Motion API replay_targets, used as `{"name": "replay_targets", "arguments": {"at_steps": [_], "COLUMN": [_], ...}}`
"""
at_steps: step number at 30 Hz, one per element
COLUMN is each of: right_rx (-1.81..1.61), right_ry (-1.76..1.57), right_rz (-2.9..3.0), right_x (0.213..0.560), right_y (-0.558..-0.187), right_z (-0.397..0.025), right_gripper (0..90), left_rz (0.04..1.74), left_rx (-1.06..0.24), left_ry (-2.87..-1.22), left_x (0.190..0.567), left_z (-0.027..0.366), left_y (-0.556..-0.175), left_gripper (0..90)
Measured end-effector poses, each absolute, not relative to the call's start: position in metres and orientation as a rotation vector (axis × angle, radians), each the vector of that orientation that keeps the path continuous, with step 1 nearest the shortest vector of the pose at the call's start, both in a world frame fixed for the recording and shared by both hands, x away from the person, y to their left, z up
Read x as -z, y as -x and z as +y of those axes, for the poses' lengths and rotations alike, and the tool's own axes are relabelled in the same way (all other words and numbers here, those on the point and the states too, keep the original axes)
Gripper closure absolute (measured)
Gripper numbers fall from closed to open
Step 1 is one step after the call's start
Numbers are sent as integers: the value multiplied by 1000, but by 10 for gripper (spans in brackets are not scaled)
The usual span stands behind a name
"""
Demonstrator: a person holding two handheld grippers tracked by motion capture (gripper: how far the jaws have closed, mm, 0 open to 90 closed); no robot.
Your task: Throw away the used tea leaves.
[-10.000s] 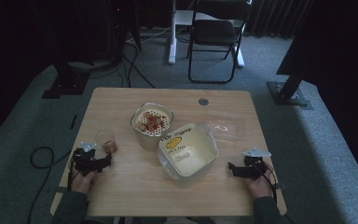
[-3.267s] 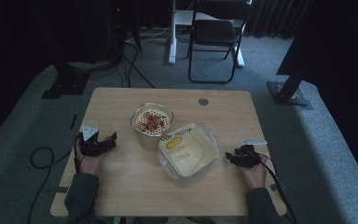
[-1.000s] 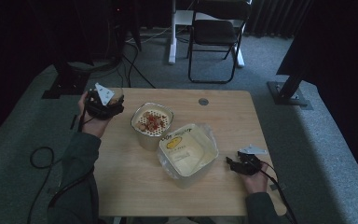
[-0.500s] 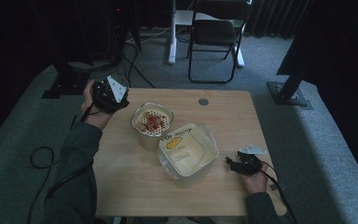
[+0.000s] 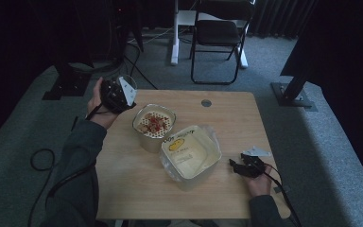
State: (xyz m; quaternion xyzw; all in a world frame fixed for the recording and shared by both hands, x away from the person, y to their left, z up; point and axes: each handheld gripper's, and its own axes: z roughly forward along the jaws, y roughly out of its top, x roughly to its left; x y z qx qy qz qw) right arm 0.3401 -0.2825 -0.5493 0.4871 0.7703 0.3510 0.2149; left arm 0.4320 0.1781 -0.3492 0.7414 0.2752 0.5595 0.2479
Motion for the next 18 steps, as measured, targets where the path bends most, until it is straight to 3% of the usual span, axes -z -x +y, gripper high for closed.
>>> {"name": "replay_targets", "arguments": {"at_steps": [18], "right_rx": [-974], "right_ry": [-1350], "right_rz": [2136], "right_x": [549], "right_y": [-340], "right_z": [-282], "right_gripper": [378], "left_rz": [628], "left_rx": [-1592], "left_ry": [-2120], "left_x": [357], "left_z": [165], "left_y": [-437], "left_gripper": [278]}}
